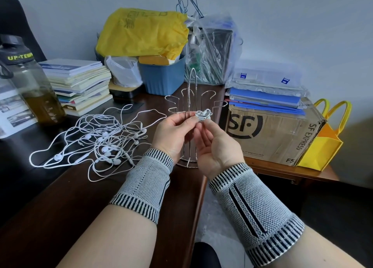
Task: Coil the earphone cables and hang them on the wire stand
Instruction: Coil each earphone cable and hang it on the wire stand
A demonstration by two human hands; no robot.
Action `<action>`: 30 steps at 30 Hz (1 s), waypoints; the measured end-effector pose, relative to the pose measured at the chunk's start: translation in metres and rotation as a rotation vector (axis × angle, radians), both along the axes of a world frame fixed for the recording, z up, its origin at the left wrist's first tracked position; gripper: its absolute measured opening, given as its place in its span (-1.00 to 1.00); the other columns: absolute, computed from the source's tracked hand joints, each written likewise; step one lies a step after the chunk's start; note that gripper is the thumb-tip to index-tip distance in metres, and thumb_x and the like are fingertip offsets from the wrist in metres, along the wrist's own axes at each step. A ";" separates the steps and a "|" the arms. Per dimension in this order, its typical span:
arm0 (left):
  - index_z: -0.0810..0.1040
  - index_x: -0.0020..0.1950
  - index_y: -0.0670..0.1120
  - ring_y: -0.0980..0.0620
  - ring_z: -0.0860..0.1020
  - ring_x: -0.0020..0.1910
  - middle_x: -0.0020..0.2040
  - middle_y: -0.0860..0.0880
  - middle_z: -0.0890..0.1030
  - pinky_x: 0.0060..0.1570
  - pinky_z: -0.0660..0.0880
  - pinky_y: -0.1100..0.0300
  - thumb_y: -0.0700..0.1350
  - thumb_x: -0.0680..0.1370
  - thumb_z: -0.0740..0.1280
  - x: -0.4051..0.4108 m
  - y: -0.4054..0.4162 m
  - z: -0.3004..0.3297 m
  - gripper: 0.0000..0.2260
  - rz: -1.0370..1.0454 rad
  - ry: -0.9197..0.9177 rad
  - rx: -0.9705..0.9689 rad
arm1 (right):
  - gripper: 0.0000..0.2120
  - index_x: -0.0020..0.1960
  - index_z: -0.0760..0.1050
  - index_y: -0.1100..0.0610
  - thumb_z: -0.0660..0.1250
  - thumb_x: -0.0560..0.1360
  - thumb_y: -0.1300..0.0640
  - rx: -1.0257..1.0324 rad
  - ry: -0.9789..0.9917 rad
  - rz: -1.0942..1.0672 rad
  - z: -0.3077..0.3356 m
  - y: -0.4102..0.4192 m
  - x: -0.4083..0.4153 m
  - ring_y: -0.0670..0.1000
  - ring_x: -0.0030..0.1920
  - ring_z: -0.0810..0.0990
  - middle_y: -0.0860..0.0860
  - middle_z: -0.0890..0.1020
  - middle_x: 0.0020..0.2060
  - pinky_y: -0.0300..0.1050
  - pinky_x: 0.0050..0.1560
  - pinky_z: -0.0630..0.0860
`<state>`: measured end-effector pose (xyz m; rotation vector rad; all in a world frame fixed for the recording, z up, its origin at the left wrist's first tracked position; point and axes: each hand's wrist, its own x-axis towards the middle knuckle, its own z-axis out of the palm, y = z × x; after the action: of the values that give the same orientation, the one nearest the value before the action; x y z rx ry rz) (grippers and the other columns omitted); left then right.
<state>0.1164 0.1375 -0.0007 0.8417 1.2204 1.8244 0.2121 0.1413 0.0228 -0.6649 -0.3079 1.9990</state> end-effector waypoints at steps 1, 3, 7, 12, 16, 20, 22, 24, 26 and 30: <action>0.63 -0.11 -0.09 0.03 0.63 -0.16 -0.17 -0.04 0.68 -0.12 0.58 0.19 -0.27 0.54 0.37 0.000 -0.001 0.000 -0.89 -0.003 0.007 -0.003 | -0.82 0.08 0.54 0.31 0.39 0.49 0.30 -0.015 -0.016 -0.002 0.000 0.000 -0.001 -0.06 -0.37 0.64 0.11 0.66 -0.32 -0.27 -0.31 0.61; 0.64 -0.11 -0.07 0.02 0.64 -0.15 -0.16 -0.05 0.68 -0.09 0.56 0.15 -0.26 0.53 0.38 -0.001 -0.001 -0.001 -0.89 -0.003 0.021 -0.006 | -0.82 0.05 0.55 0.30 0.41 0.48 0.27 -0.021 -0.046 -0.017 0.000 0.000 -0.002 -0.07 -0.40 0.62 0.09 0.65 -0.35 -0.28 -0.35 0.60; 0.66 -0.08 -0.09 0.00 0.60 -0.12 -0.12 -0.07 0.67 0.00 0.51 0.07 -0.23 0.52 0.40 -0.002 -0.001 -0.001 -0.93 -0.014 0.037 -0.017 | -0.91 -0.07 0.57 0.24 0.44 0.45 0.28 0.109 -0.176 -0.124 0.001 -0.003 -0.004 -0.04 -0.33 0.66 0.11 0.68 -0.29 -0.25 -0.29 0.59; 0.66 -0.09 -0.09 0.06 0.61 -0.17 -0.16 -0.03 0.67 -0.06 0.52 0.15 -0.24 0.51 0.41 -0.002 -0.001 -0.001 -0.93 -0.023 0.010 -0.012 | -0.89 -0.06 0.56 0.28 0.44 0.43 0.32 0.165 -0.221 -0.193 0.001 -0.006 -0.006 0.06 -0.22 0.71 0.19 0.70 -0.22 -0.19 -0.21 0.61; 0.65 -0.07 -0.09 0.05 0.61 -0.16 -0.14 -0.05 0.68 -0.07 0.53 0.16 -0.24 0.52 0.40 -0.001 -0.001 -0.001 -0.93 -0.025 0.015 -0.014 | -0.90 -0.03 0.56 0.26 0.42 0.46 0.31 0.080 -0.167 -0.145 0.005 -0.004 -0.003 0.01 -0.28 0.69 0.17 0.70 -0.21 -0.23 -0.24 0.61; 0.65 -0.11 -0.07 0.05 0.61 -0.17 -0.15 -0.06 0.67 -0.07 0.52 0.15 -0.23 0.53 0.39 -0.001 -0.001 -0.001 -0.92 -0.023 0.022 -0.012 | -0.98 -0.08 0.58 0.22 0.38 0.50 0.28 0.070 -0.152 -0.139 0.002 -0.004 -0.004 -0.03 -0.30 0.65 0.12 0.67 -0.28 -0.23 -0.23 0.59; 0.64 -0.07 -0.09 0.05 0.61 -0.16 -0.10 -0.09 0.67 -0.08 0.52 0.17 -0.23 0.53 0.39 -0.001 0.000 -0.002 -0.94 -0.025 0.024 -0.016 | -0.95 -0.04 0.58 0.21 0.35 0.52 0.28 0.096 -0.155 -0.154 -0.001 -0.005 -0.005 -0.02 -0.26 0.65 0.12 0.68 -0.25 -0.22 -0.17 0.59; 0.64 -0.05 -0.10 0.05 0.60 -0.16 -0.09 -0.10 0.66 -0.09 0.52 0.19 -0.23 0.53 0.40 -0.002 0.001 -0.002 -0.94 -0.028 0.033 -0.024 | -0.94 -0.02 0.58 0.22 0.35 0.52 0.30 0.115 -0.164 -0.169 -0.005 -0.005 -0.006 -0.01 -0.23 0.66 0.13 0.68 -0.21 -0.21 -0.15 0.60; 0.64 -0.05 -0.10 0.05 0.60 -0.17 -0.11 -0.09 0.66 -0.11 0.52 0.19 -0.23 0.53 0.40 -0.003 0.002 -0.003 -0.94 -0.031 0.029 -0.021 | -0.85 0.07 0.55 0.28 0.37 0.51 0.30 0.106 -0.150 -0.181 -0.007 -0.004 -0.008 -0.01 -0.26 0.66 0.14 0.67 -0.22 -0.22 -0.20 0.60; 0.64 -0.08 -0.11 0.05 0.60 -0.20 -0.17 -0.06 0.67 -0.17 0.54 0.22 -0.26 0.53 0.38 -0.002 0.002 -0.002 -0.92 -0.044 0.003 -0.011 | -0.84 0.03 0.55 0.32 0.40 0.48 0.28 0.101 -0.155 -0.194 -0.010 -0.004 -0.009 -0.01 -0.31 0.64 0.15 0.65 -0.27 -0.23 -0.27 0.59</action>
<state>0.1142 0.1390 -0.0024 0.8595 1.2035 1.7806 0.2030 0.1374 0.0128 -0.7575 -0.4180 1.7406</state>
